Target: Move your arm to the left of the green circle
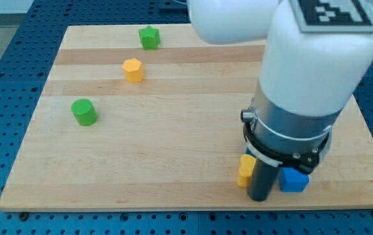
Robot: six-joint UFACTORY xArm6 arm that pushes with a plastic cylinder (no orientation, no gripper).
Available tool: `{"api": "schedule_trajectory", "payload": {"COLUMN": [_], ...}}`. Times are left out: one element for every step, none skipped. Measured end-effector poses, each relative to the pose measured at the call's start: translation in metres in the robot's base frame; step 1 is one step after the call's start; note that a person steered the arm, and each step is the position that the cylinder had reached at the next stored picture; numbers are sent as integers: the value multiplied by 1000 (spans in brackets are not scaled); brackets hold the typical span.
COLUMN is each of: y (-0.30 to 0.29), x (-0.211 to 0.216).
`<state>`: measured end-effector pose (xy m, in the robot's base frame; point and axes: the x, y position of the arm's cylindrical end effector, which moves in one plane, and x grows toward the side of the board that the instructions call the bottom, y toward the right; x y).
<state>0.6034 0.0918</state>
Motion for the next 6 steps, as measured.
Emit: {"api": "schedule_trajectory", "payload": {"y": [-3, -37, -153, -250, -316, -396], "x": [-17, 8, -19, -68, -86, -105]}}
